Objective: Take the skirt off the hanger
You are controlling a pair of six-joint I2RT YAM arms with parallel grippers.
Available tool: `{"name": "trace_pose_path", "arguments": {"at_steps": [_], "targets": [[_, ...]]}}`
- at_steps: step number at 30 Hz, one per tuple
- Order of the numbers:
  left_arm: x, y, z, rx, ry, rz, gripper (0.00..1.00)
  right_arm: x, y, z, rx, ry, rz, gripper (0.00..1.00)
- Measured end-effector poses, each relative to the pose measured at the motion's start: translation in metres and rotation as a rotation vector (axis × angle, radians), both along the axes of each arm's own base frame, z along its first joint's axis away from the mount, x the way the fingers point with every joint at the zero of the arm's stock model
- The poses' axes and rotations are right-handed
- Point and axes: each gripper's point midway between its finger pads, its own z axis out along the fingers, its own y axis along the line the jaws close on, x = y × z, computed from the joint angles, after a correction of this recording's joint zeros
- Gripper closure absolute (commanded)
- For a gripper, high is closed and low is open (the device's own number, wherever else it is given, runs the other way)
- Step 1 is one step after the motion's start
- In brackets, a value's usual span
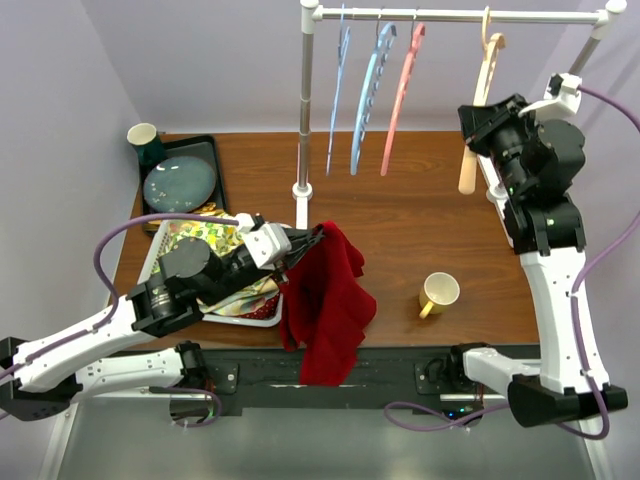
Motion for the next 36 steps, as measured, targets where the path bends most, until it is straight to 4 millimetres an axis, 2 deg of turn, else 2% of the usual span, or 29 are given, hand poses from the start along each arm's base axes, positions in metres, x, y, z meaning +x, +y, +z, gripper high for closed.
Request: {"name": "trace_pose_path", "arguments": {"at_steps": [3,6,11,14,15,17,20,26,31,36], "targets": [[-0.004,0.005,-0.001,-0.010,-0.006,-0.008,1.00,0.014,0.000,0.008,0.002,-0.019,-0.011,1.00],[-0.006,0.010,0.001,-0.021,-0.018,-0.005,1.00,0.026,-0.001,0.008,0.004,-0.020,-0.018,1.00],[-0.004,0.013,0.003,-0.025,-0.029,0.008,1.00,0.046,-0.007,-0.002,0.009,0.000,-0.051,1.00],[-0.003,0.014,0.003,-0.026,-0.029,0.014,1.00,0.052,-0.017,-0.008,0.022,0.006,-0.073,0.93],[-0.003,0.014,0.003,-0.027,-0.028,0.017,1.00,0.053,-0.022,-0.012,0.024,0.011,-0.084,0.91],[-0.003,0.015,0.004,-0.028,-0.028,0.022,1.00,0.053,-0.029,-0.017,0.027,0.021,-0.100,1.00],[-0.003,0.017,0.006,-0.034,-0.030,0.026,1.00,0.048,-0.038,-0.021,0.023,0.027,-0.123,1.00],[-0.002,0.028,0.022,-0.070,-0.042,0.054,1.00,0.039,-0.043,-0.010,-0.017,-0.006,-0.116,1.00],[-0.002,0.040,0.034,-0.106,-0.051,0.085,1.00,0.033,-0.038,0.003,-0.024,-0.051,-0.067,1.00],[0.000,0.046,0.037,-0.118,-0.050,0.109,1.00,0.047,-0.029,0.004,0.019,-0.056,0.011,1.00]]}}
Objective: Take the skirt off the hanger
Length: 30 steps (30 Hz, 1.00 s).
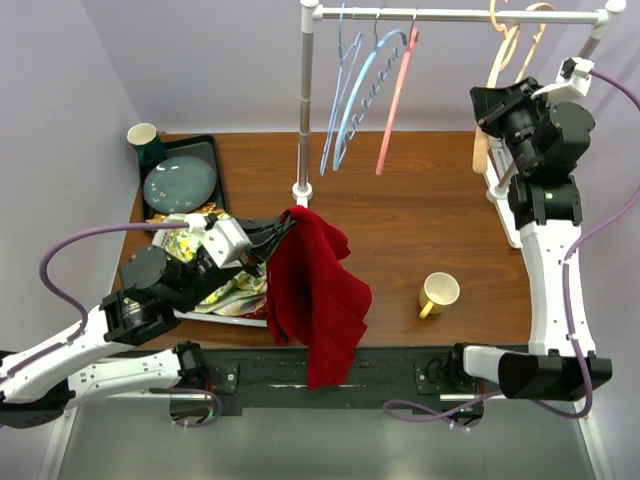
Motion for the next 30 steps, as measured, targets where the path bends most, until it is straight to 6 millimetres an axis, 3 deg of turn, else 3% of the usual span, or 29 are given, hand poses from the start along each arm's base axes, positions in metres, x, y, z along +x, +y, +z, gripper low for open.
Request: {"name": "trace_pose_path", "arguments": {"at_steps": [10,13,14,17,18,20,23,27,30], "targets": [[0.004,0.001,-0.001,0.012,-0.006,0.023,1.00,0.032,0.006,-0.012,0.123,0.020,0.102,1.00],[0.005,0.001,-0.002,0.017,-0.009,0.030,1.00,0.039,0.001,-0.020,0.140,0.040,0.105,0.75],[0.006,0.002,-0.002,0.018,-0.009,0.034,1.00,0.040,0.000,-0.023,0.144,0.052,0.106,0.60],[0.010,0.006,0.002,0.016,-0.010,0.067,1.00,0.040,-0.002,-0.032,0.146,0.087,0.104,0.41],[0.012,0.009,0.007,0.013,-0.016,0.086,1.00,0.037,-0.002,-0.033,0.141,0.095,0.102,0.26],[0.016,0.019,0.024,-0.011,-0.038,0.131,1.00,0.030,-0.002,-0.033,0.129,0.103,0.100,0.11],[0.019,0.039,0.060,-0.074,-0.092,0.203,1.00,0.006,0.000,-0.035,0.099,0.121,0.096,0.04],[0.020,0.075,0.123,-0.194,-0.183,0.319,1.00,-0.031,0.004,-0.033,0.055,0.146,0.093,0.02],[0.020,0.100,0.159,-0.248,-0.242,0.413,1.00,-0.059,0.007,-0.034,0.029,0.156,0.096,0.04]]}}
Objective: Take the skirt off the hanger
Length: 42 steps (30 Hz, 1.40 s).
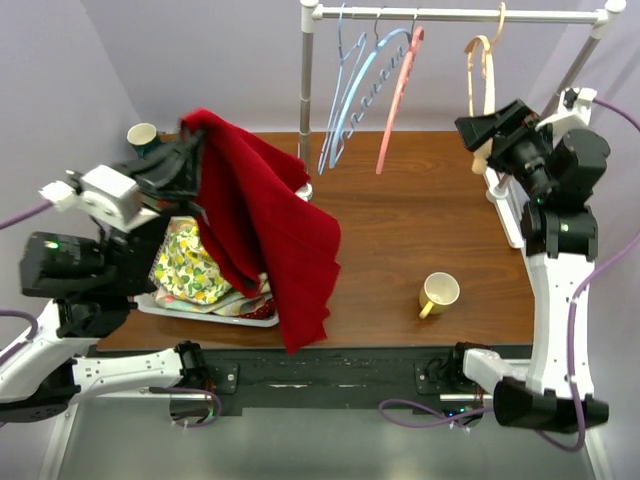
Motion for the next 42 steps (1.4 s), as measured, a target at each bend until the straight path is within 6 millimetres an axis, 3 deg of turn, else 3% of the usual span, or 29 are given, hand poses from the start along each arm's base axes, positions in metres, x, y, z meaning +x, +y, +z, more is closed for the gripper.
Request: {"name": "trace_pose_path", "arguments": {"at_steps": [3,6,10,14,17,19,20,21,22,25,29,33,37,39,40,42], "targets": [[0.005,0.026,0.027,-0.021,-0.053,0.148,1.00,-0.026,0.004,-0.005,0.001,-0.005,0.006,0.05],[0.011,0.048,0.034,0.009,-0.099,0.330,1.00,-0.044,0.011,-0.011,0.013,-0.002,0.029,0.06],[0.018,0.059,0.029,0.065,-0.116,0.493,1.00,-0.059,0.018,-0.008,0.014,-0.009,0.063,0.06],[0.027,0.048,0.004,0.123,-0.103,0.539,1.00,-0.072,0.024,-0.006,0.013,-0.023,0.091,0.05],[0.050,0.038,-0.036,0.191,-0.060,0.587,1.00,-0.087,0.031,0.001,0.007,-0.056,0.124,0.04],[0.075,0.036,-0.071,0.230,0.008,0.618,1.00,-0.094,0.033,0.005,0.000,-0.074,0.136,0.04],[0.089,0.033,-0.095,0.238,0.055,0.618,1.00,-0.097,0.034,0.007,-0.007,-0.083,0.140,0.04],[0.104,0.025,-0.131,0.271,0.125,0.599,1.00,-0.101,0.035,0.008,-0.014,-0.092,0.148,0.04],[0.113,0.029,-0.149,0.284,0.167,0.613,1.00,-0.103,0.036,0.009,-0.018,-0.098,0.154,0.04],[0.128,0.025,-0.235,0.272,0.392,0.581,1.00,-0.105,0.037,0.008,-0.029,-0.098,0.160,0.04],[0.128,0.034,-0.307,0.165,0.635,0.578,1.00,-0.104,0.040,0.001,-0.027,-0.068,0.183,0.04],[0.113,0.052,-0.370,0.074,0.806,0.600,1.00,-0.106,0.043,-0.003,-0.027,-0.051,0.206,0.04],[0.092,0.069,-0.415,-0.036,0.918,0.618,1.00,-0.107,0.046,-0.004,-0.031,-0.047,0.220,0.04],[0.085,0.076,-0.431,-0.107,0.971,0.646,0.92,-0.109,0.048,-0.005,-0.034,-0.044,0.229,0.04],[0.082,0.080,-0.437,-0.146,0.993,0.665,0.77,-0.110,0.050,-0.004,-0.035,-0.043,0.236,0.04],[0.078,0.084,-0.450,-0.190,1.038,0.697,0.62,-0.112,0.052,-0.002,-0.038,-0.047,0.248,0.04]]}}
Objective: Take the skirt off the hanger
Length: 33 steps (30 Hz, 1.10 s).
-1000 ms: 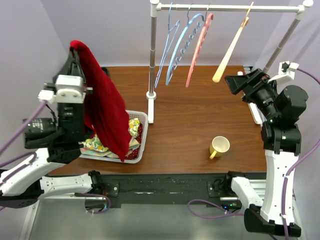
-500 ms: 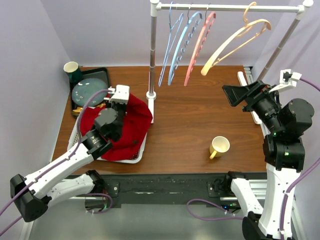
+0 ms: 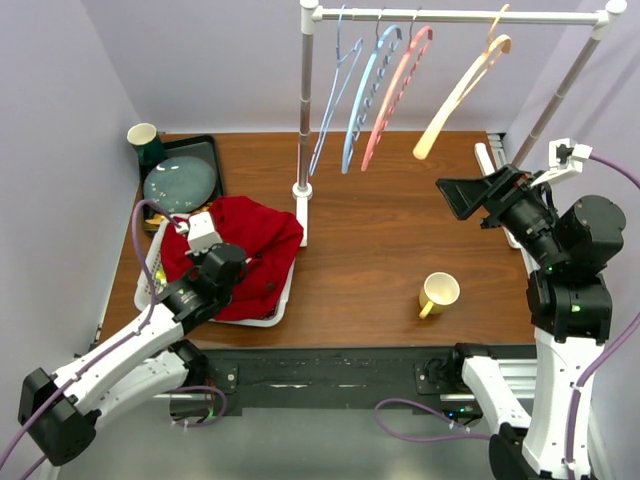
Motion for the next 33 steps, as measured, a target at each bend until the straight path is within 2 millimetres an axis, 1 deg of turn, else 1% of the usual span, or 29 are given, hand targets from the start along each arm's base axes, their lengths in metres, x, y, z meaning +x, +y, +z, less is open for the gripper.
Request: {"name": "trace_pose_path", "arguments": {"at_steps": [1,3,4,5,7,9,10,11,12,13,14,16,19,22,25,27,29,30,32,33], "targets": [[-0.003,0.002,-0.007,-0.020,0.021,0.027,0.47,-0.002,0.001,0.002,-0.002,-0.004,0.005,0.04],[-0.011,0.006,-0.022,-0.045,0.078,0.083,0.35,-0.005,0.003,0.007,-0.008,-0.017,0.011,0.03],[-0.014,0.008,-0.025,-0.057,0.100,0.114,0.29,-0.007,0.003,0.010,-0.011,-0.024,0.012,0.03],[-0.016,0.011,-0.023,-0.067,0.111,0.145,0.26,-0.010,0.003,0.014,-0.016,-0.035,0.013,0.03],[-0.018,0.014,-0.009,-0.090,0.113,0.203,0.22,-0.013,0.004,0.019,-0.024,-0.050,0.016,0.03],[-0.017,0.020,0.018,-0.102,0.087,0.268,0.21,-0.017,0.006,0.024,-0.029,-0.064,0.024,0.03],[-0.015,0.022,0.037,-0.106,0.062,0.294,0.21,-0.017,0.007,0.025,-0.033,-0.069,0.027,0.03],[-0.011,0.022,0.050,-0.110,0.039,0.305,0.21,-0.018,0.007,0.026,-0.035,-0.072,0.031,0.03],[-0.006,0.022,0.068,-0.095,0.017,0.302,0.21,-0.018,0.008,0.025,-0.038,-0.072,0.033,0.03],[-0.002,0.021,0.082,-0.078,0.001,0.288,0.21,-0.018,0.008,0.025,-0.039,-0.070,0.033,0.03],[0.003,0.018,0.091,-0.070,-0.015,0.269,0.21,-0.018,0.008,0.024,-0.041,-0.066,0.033,0.03],[0.015,0.008,0.103,-0.016,-0.026,0.176,0.22,-0.018,0.007,0.021,-0.047,-0.057,0.032,0.03],[0.031,-0.010,0.109,0.053,-0.035,0.041,0.21,-0.019,0.008,0.017,-0.053,-0.047,0.036,0.03],[0.043,-0.018,0.113,0.102,-0.054,-0.030,0.19,-0.020,0.009,0.016,-0.059,-0.043,0.037,0.03],[0.065,-0.022,0.114,0.126,-0.057,-0.081,0.19,-0.020,0.009,0.016,-0.061,-0.045,0.040,0.03],[0.081,-0.022,0.105,0.144,-0.027,-0.103,0.19,-0.021,0.010,0.016,-0.063,-0.047,0.046,0.03],[0.098,-0.024,0.090,0.160,0.025,-0.131,0.19,-0.021,0.011,0.016,-0.066,-0.048,0.049,0.03],[0.107,-0.027,0.078,0.166,0.068,-0.152,0.19,-0.021,0.011,0.016,-0.068,-0.050,0.050,0.03],[0.118,-0.032,0.054,0.174,0.138,-0.190,0.19,-0.022,0.012,0.016,-0.071,-0.052,0.053,0.03],[0.120,-0.034,0.042,0.175,0.173,-0.211,0.19,-0.022,0.013,0.016,-0.075,-0.054,0.059,0.03]]}}
